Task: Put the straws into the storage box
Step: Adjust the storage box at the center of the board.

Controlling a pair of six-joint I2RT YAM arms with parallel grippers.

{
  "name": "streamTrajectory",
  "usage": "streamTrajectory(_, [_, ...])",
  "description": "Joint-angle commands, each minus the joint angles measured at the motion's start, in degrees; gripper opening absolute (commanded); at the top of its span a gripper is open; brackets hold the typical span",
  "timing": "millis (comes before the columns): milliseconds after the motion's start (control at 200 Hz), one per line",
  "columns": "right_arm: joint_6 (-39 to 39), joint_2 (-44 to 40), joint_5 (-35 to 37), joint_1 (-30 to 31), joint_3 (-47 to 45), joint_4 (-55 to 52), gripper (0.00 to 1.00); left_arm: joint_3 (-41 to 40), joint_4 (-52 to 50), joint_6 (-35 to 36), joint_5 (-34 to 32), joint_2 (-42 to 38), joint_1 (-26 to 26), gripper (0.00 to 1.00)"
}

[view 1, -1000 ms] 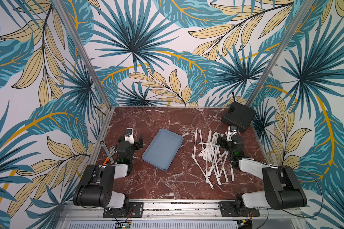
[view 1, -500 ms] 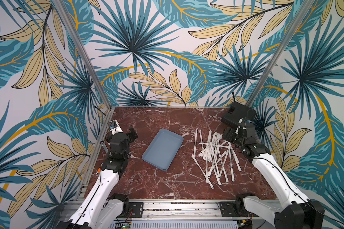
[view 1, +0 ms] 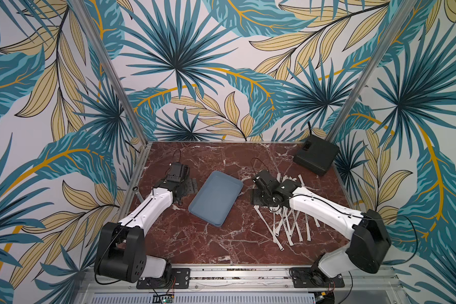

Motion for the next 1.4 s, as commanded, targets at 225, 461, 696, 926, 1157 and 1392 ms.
streamTrajectory(225, [12.51,22.61,3.07,3.41,17.84,0.58,0.79,-4.28,2.15,-4.29,-0.43,-10.8,-4.34,0.9])
streamTrajectory(461, [12.45,29.36,3.2,4.51,22.66,-1.35,0.7,-6.29,3.89,-2.84,-1.25,-15.08,-5.19,0.89])
streamTrajectory(696, [4.06,32.27,1.86,4.43,23.68,-2.67,0.38,-6.66,4.89,-2.56,-0.27,-16.9,-5.37,0.88])
streamTrajectory(926, [-4.67,32.07,-2.21,3.57,22.58,-5.55,0.23,-7.17,5.22,-3.04,1.87,-18.07,-5.6,0.86])
streamTrajectory(1157, [-10.57,33.26,-3.4,2.06,26.37,-8.19,0.16,-7.44,5.89,-4.11,4.85,-16.92,-6.65,0.84])
streamTrajectory(1392, [-6.59,26.48,-11.1,1.44,22.8,-10.33,0.43,-6.35,3.62,-5.3,4.81,-17.11,-6.62,0.84])
